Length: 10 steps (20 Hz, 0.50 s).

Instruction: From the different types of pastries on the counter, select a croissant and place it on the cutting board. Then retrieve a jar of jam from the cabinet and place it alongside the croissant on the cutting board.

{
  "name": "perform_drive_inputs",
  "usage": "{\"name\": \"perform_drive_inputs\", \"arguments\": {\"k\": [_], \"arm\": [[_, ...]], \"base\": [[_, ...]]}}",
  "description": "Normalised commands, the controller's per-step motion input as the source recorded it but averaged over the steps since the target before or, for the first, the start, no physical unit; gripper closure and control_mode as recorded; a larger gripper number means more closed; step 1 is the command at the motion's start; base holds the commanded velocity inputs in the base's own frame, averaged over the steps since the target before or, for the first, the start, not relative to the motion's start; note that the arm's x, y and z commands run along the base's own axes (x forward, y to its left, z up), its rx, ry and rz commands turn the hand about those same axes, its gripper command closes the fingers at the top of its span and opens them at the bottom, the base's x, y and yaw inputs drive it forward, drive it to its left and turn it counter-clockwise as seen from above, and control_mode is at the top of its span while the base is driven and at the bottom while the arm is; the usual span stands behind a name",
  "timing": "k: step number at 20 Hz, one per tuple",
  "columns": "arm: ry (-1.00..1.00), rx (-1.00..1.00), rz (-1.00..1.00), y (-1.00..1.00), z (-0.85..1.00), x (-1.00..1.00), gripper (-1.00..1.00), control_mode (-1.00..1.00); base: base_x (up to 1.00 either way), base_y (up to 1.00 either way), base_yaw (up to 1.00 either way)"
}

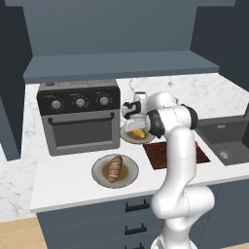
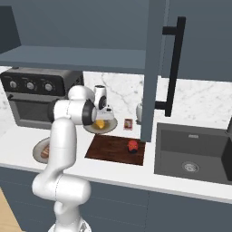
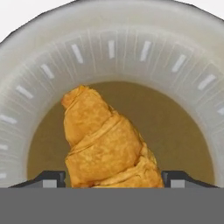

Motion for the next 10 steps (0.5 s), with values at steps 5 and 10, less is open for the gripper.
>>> {"name": "perform_drive_inputs", "arguments": {"k": [5,10], "arm": [[0.02,0.0,0.0,0.0,0.07,0.01,1.0,-1.0],[0.0,0.0,0.05,-0.06,0.97,-0.02,1.0,-1.0]], "base": [[0.0,0.0,0.0],[0.0,0.0,0.0]]}}
